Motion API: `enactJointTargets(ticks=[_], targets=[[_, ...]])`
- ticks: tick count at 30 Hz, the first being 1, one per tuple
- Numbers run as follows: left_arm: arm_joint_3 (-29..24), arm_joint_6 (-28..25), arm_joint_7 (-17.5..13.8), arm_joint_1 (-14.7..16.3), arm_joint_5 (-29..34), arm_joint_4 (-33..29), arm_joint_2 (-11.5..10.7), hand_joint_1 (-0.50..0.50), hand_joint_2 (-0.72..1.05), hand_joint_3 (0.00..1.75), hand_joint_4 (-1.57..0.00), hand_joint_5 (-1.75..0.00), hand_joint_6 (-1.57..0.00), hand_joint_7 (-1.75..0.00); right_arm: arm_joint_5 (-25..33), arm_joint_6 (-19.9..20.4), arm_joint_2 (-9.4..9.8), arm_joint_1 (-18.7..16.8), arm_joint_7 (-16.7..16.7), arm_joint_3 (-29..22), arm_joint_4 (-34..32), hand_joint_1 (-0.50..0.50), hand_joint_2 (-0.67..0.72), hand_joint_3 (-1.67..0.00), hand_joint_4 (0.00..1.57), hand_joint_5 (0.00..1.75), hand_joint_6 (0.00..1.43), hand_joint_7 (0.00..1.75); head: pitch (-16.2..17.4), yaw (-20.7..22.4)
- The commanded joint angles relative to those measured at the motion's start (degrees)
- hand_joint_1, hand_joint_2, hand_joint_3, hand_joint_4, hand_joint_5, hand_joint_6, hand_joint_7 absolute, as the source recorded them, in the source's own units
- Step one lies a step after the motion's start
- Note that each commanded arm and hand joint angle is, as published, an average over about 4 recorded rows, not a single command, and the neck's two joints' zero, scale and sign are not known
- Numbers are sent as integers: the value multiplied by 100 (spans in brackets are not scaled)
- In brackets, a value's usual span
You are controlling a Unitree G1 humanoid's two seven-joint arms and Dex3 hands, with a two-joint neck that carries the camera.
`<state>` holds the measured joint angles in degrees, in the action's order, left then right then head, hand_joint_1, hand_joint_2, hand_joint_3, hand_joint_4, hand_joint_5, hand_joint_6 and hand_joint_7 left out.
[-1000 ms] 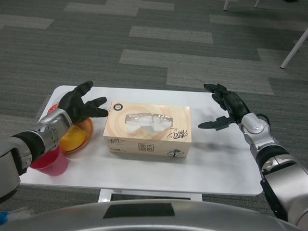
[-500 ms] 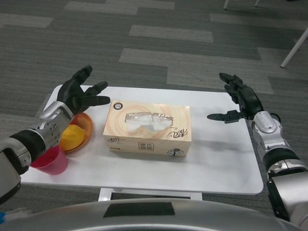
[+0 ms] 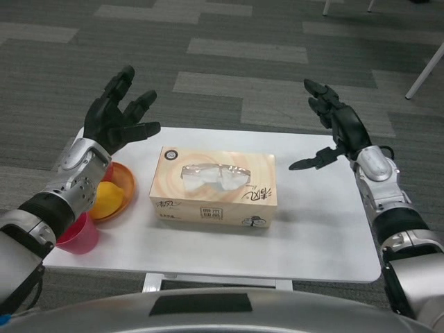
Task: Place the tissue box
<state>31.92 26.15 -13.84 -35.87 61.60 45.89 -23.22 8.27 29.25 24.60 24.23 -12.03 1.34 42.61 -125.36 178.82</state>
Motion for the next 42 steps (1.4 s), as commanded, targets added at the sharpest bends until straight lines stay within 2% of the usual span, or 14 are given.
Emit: enactJointTargets(ticks=[1, 4, 7, 10, 16, 26, 27, 30, 31, 33, 35, 37, 39, 42], targets=[[-193, 367, -29, 105, -385, -76, 133, 50, 87, 65, 0, -46, 0, 0, 34, 62, -138, -41, 34, 84, -267, -42, 38, -10, 0, 0, 0, 0, -26, 3], [-235, 514, -18, 138, -544, -141, 138, 50, 94, 63, 0, -41, 0, 0, 34, 95, -224, -41, 87, 112, -355, -42, 53, -8, 0, 0, 0, 0, -33, 4], [-226, 602, -9, 188, -544, -232, 140, 50, 103, 46, 0, -33, 0, 0, 27, 123, -305, -41, 161, 139, -376, -42, 65, -8, 0, 0, 0, 0, -116, 1], [-213, 624, 13, 252, -618, -322, 133, 50, 105, 35, 0, -31, 0, 0, 25, 138, -347, -45, 205, 205, -376, -42, 69, -4, 0, 0, 0, 0, -150, 31], [-200, 782, 48, 384, -737, -453, 133, 50, 105, 35, 0, -38, 0, 0, 25, 152, -355, -58, 219, 345, -416, -42, 72, 0, 0, 0, 0, 0, -235, 32], [-362, 931, 94, 643, -1427, -638, 116, 50, 89, 76, 0, -41, 0, 0, 25, 231, -395, -69, 300, 543, -486, -38, 72, 0, 0, 0, 0, 0, -345, -9], [-353, 929, 96, 654, -1389, -647, 116, 50, 91, 74, 0, -41, 0, 0, 25, 231, -395, -69, 306, 554, -489, -38, 72, 0, 0, 0, 0, 0, -366, -15], [-327, 927, 114, 669, -1313, -664, 120, 50, 103, 39, 0, -49, 0, 0, 25, 235, -391, -67, 324, 578, -491, -38, 72, 0, 0, 0, 0, 0, -391, 1], [-314, 927, 127, 669, -1293, -669, 133, 50, 98, 24, 0, -51, 0, 0, 25, 240, -384, -67, 333, 587, -491, -38, 72, 0, 0, 0, 0, 0, -414, 16], [-292, 929, 149, 667, -1258, -675, 171, 50, 54, 13, 0, -51, 0, 0, 27, 246, -369, -67, 348, 602, -491, -38, 72, 0, 0, 0, 0, 0, -463, 26], [-270, 964, 169, 663, -1244, -682, 226, 50, -13, 9, 0, -51, 0, 0, 32, 248, -342, -67, 361, 611, -491, -38, 72, 0, 0, 0, 0, 0, -510, 16], [-248, 1015, 188, 660, -1233, -686, 270, 50, -44, 9, 0, -51, 0, 0, 34, 253, -316, -67, 377, 613, -495, -38, 72, 0, 0, 0, 0, 0, -546, 3], [-235, 1067, 206, 660, -1203, -695, 296, 50, -50, 9, 0, -51, 0, 0, 34, 261, -303, -67, 394, 609, -500, -38, 72, 0, 0, 0, 0, 0, -584, -15], [-123, 1164, 212, 656, -904, -737, 325, 50, -48, 2, 0, -44, 0, 0, 34, 259, -290, -74, 410, 605, -500, -38, 72, 0, 0, 0, 0, 0, -637, -24]])
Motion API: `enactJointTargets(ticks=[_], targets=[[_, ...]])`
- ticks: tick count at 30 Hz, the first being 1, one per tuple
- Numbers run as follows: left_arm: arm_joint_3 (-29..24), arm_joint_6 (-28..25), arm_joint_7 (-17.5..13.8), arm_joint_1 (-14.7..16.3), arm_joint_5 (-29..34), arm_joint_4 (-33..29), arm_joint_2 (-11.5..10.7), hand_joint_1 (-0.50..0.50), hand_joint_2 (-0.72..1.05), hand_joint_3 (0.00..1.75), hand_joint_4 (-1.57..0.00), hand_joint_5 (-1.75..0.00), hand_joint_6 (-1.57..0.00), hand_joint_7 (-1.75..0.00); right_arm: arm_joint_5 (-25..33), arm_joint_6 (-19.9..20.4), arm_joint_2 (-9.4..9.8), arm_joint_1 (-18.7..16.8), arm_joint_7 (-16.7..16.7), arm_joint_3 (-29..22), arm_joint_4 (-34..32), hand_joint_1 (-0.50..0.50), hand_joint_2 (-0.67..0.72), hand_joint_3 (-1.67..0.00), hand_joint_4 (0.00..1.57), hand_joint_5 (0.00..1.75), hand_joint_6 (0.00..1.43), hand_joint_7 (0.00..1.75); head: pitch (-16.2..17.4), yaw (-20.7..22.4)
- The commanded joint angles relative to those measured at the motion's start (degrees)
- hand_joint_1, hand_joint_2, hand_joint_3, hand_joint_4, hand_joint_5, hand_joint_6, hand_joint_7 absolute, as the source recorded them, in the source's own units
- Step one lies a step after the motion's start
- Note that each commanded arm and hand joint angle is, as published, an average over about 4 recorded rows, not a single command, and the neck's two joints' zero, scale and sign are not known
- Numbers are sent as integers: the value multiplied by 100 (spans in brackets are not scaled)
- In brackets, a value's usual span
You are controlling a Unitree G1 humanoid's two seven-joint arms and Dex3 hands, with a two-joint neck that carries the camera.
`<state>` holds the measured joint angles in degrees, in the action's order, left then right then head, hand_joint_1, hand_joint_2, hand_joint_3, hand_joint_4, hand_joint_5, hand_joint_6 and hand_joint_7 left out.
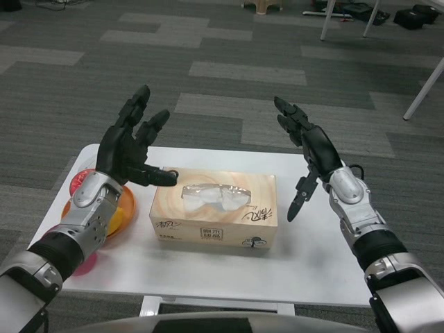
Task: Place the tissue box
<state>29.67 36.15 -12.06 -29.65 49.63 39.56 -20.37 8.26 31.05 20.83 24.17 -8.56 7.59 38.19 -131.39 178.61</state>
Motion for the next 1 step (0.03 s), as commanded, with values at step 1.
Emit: enactJointTargets(ticks=[1], targets=[[138, 185, 34, 33, 386, -115, 45, 50, -46, 0, 0, -41, 0, 0, 35, 76, 91, -70, 65, -20, -58, -38, 72, 0, 0, 0, 0, 0, -48, -5]])
